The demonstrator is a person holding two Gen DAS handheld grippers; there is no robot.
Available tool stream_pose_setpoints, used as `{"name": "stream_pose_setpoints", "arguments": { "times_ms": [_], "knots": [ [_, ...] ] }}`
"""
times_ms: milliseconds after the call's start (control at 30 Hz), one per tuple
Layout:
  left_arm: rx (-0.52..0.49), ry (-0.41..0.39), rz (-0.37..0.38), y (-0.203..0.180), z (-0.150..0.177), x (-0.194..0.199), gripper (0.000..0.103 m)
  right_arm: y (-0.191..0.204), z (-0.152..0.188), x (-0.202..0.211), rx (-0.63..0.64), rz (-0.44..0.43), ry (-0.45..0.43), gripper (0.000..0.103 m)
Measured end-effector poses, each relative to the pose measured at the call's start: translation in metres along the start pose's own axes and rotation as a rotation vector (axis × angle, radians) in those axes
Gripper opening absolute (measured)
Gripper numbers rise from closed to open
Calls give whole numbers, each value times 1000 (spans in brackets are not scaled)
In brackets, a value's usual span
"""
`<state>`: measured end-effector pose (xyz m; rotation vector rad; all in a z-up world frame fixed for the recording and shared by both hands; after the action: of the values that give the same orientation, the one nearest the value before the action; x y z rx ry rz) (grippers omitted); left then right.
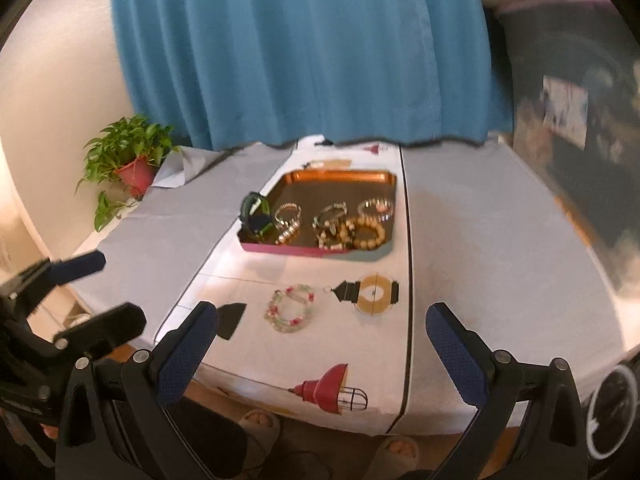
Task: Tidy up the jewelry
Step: 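Withdraw both open tools and reach toward the bracelets beside the tray, then grasp the pink-and-green bead bracelet with the right tool while the left grasps the clear bead bracelet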
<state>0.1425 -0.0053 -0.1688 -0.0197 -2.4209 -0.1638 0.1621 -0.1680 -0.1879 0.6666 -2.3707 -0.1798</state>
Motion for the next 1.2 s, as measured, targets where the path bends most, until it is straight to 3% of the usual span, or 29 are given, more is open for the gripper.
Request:
{"name": "stream_pose_setpoints", "arguments": {
  "times_ms": [100,167,200,233,367,467,600,667,733,833,1000,1100,1200],
  "knots": [
    [21,45,38,4,5,-36,102,-14,4,-25,15,-62,-3,102],
    [55,49,101,9,8,-55,100,-19,6,-47,43,-85,39,96],
    [56,59,97,11,9,-69,98,-21,8,-58,51,-92,65,87],
    [44,71,84,11,9,-80,89,-23,9,-67,59,-99,81,75],
    [0,132,99,5,15,-123,60,-33,12,-105,54,-113,133,57],
    [-1,158,149,0,19,-140,49,-40,10,-129,12,-136,131,46],
    [-10,165,163,-2,21,-150,35,-43,12,-158,-15,-159,178,20],
    [22,194,207,2,22,-156,25,-40,15,-165,0,-168,201,18],
    [39,191,221,5,22,-157,23,-38,15,-166,23,-172,200,8],
    [25,183,202,5,21,-158,13,-42,16,-165,16,-162,193,7],
    [-18,162,127,8,24,-155,3,-57,10,-138,44,-65,133,7],
    [53,158,226,15,23,-145,3,-68,11,-121,-8,-106,101,7],
    [11,144,247,-5,22,-139,7,-69,16,-117,-30,-137,100,7]
  ]
}}
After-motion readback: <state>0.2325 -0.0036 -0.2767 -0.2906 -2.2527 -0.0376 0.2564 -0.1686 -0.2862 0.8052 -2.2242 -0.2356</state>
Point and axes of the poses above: each gripper's, at about its wrist camera, not at the fingertips, and x roughly against the way its jaws point, y to its left, z to its underside, the point moved 2 cm from there along -x, roughly the way its jaws point, and after that the axes turned 13 degrees about -z, right-handed, at the moved point
